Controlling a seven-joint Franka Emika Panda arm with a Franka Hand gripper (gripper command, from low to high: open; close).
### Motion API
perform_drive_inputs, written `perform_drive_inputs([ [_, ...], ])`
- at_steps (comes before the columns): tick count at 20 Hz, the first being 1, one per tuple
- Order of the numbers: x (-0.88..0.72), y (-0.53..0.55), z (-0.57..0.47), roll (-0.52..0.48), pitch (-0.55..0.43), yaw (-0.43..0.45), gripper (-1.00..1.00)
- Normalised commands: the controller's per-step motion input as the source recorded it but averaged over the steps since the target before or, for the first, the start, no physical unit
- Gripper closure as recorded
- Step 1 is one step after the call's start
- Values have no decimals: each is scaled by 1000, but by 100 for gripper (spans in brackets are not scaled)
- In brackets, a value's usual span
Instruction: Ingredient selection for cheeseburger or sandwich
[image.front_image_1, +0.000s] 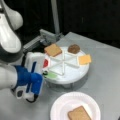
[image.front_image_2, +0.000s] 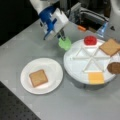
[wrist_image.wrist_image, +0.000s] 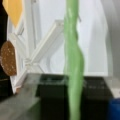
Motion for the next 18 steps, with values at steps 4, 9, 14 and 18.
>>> perform_drive_inputs([
  [4,290,-414,223,-42,166,113,100],
  [9,521,-427,-104,-11,93,74,100],
  [14,696,-417,-172,81,25,77,100],
  [18,529,-352,-10,99,2,217,100],
])
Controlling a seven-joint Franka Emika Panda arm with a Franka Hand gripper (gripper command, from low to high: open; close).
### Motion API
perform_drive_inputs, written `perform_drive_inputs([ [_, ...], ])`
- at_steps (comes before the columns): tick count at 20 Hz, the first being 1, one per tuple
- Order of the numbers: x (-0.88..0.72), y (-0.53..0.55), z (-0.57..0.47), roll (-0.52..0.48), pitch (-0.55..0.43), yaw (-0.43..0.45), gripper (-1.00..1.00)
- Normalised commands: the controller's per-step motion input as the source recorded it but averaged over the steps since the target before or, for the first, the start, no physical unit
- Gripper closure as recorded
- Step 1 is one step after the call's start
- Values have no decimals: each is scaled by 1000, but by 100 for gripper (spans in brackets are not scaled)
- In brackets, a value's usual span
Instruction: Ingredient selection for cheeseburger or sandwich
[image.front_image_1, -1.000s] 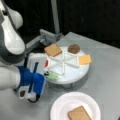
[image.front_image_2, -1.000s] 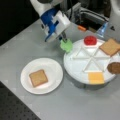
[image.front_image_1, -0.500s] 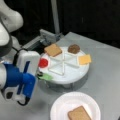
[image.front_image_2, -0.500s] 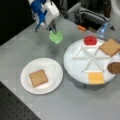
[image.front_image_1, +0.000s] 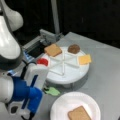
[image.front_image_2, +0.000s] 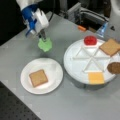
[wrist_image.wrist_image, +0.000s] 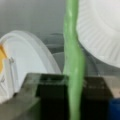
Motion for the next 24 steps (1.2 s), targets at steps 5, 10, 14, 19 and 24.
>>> perform_drive_inputs([
  [5,440,-242,48,108,-23,257,100],
  [10,552,-159,-42,116,-50,255,100],
  [14,642,-157,-93,151,-48,225,100],
  [19,621,-226,-144,165,-72,232,100],
  [24,461,-282,-178,265,-39,284,100],
])
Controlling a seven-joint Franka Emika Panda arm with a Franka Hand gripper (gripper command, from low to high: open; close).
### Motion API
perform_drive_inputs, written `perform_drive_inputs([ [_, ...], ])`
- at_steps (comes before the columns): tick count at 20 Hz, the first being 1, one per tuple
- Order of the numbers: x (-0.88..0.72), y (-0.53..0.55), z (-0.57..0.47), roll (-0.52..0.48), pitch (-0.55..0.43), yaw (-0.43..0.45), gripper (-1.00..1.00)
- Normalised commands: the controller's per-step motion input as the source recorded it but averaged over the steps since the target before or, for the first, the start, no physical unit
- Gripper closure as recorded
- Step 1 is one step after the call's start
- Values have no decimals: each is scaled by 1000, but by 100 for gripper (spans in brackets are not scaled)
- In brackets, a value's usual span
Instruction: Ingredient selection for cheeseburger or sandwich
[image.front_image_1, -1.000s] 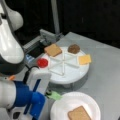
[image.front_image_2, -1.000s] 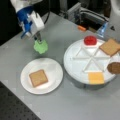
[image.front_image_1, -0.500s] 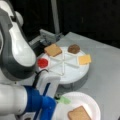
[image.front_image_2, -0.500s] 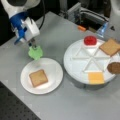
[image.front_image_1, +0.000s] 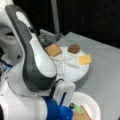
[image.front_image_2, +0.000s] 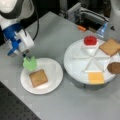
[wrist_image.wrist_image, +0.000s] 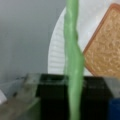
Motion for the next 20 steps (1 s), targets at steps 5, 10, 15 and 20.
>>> perform_drive_inputs([
  [5,309,-184,-143,307,-51,242,100],
  [10,252,-76,-89,315,-58,188,100],
  [15,235,-76,-178,264,-86,144,100],
  [20,227,-168,-208,207,-124,124,100],
])
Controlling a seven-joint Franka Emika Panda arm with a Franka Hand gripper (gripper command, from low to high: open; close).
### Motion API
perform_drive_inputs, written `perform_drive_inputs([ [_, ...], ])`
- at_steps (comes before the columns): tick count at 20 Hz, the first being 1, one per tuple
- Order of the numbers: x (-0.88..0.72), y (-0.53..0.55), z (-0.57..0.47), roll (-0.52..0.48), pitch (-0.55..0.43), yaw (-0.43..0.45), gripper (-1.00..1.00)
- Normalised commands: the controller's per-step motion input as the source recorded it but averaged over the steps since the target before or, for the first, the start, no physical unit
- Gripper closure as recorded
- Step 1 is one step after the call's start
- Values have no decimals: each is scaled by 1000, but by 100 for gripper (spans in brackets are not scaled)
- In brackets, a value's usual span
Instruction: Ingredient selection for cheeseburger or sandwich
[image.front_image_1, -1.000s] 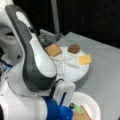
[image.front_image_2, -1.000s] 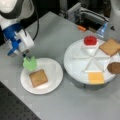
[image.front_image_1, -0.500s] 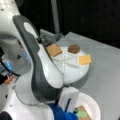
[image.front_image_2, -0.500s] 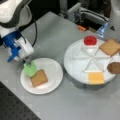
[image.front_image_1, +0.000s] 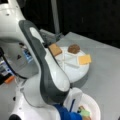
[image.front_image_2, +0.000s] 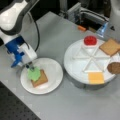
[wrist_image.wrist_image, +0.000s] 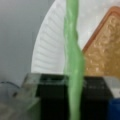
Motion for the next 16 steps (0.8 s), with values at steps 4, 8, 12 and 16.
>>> perform_drive_inputs([
  [4,218,-222,-143,179,-123,117,100],
  [8,186,-225,-112,147,-113,122,100],
  [12,139,-213,-87,146,-114,123,100],
  [16,122,-144,-107,99,-92,99,100],
])
